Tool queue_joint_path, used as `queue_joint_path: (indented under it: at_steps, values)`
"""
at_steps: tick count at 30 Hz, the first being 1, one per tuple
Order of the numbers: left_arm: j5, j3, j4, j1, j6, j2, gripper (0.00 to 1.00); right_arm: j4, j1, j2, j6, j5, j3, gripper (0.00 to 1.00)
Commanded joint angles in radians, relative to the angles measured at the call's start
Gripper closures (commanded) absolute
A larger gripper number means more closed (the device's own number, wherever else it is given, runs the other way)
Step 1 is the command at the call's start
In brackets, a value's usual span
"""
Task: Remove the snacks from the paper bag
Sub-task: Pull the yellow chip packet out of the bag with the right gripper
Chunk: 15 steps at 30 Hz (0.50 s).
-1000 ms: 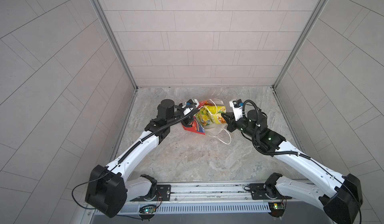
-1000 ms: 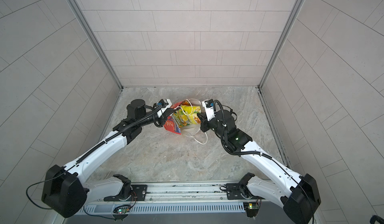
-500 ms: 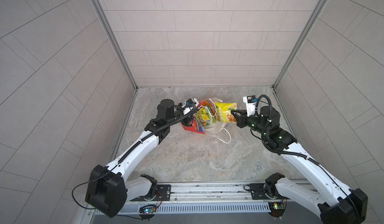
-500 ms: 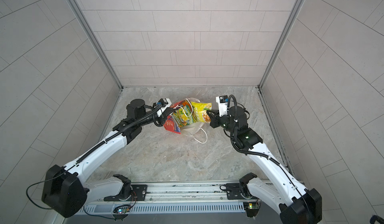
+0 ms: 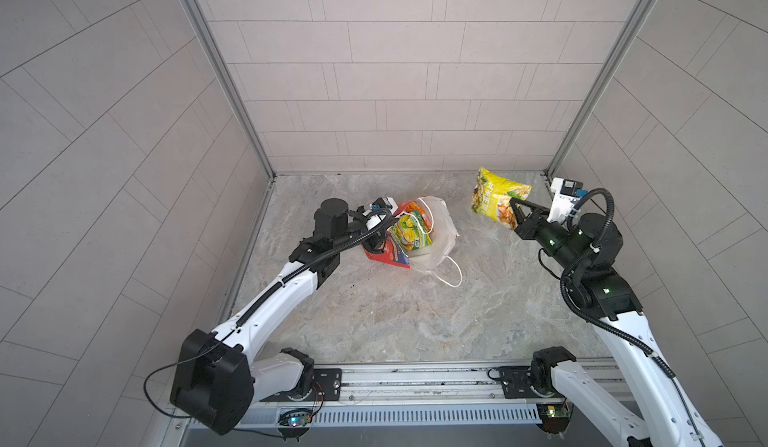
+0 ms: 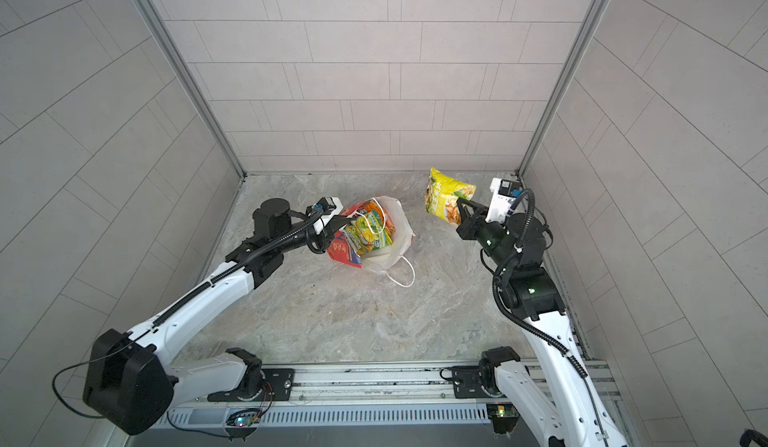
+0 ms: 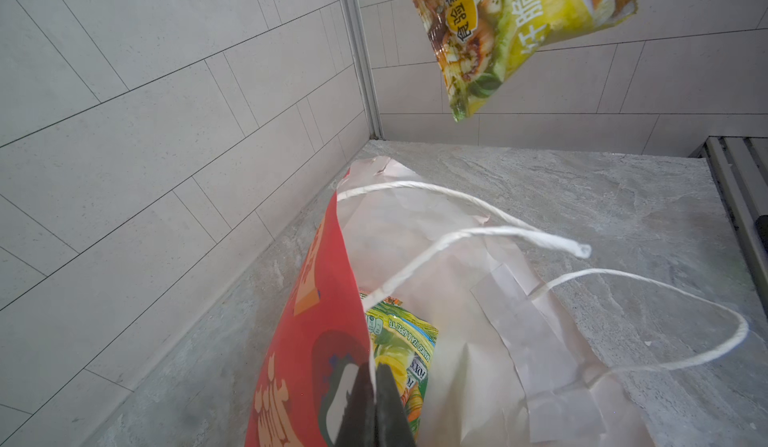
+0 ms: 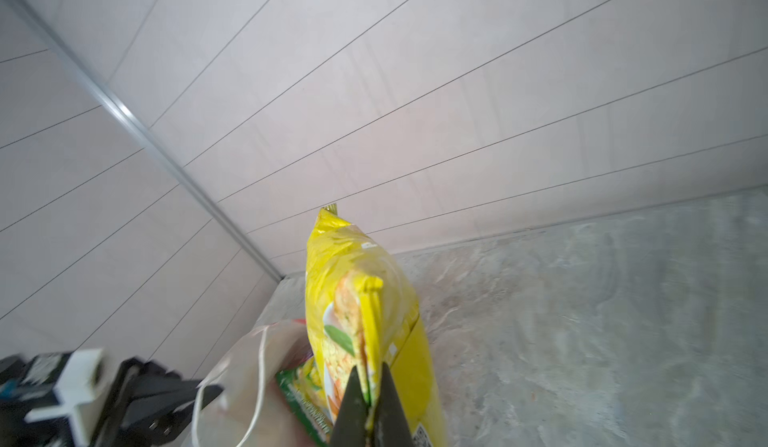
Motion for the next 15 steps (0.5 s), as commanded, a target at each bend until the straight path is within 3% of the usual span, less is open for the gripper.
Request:
queue_joint_path:
  at_steps: [1,6,15]
  values:
    - [0.042,-0.008,0.082,-0.003,-0.011,-0.038,1.00,0.139,-0.120,0.077,0.190,0.051,-0.060,1.00]
    - [0.047,-0.027,0.104,-0.003,-0.018,-0.050,1.00,0.445,-0.318,0.259,0.463,0.021,-0.176,1.00]
    - [0.042,-0.045,0.091,-0.004,0.001,-0.064,1.00,0.742,-0.463,0.654,0.630,0.060,-0.186,1.00]
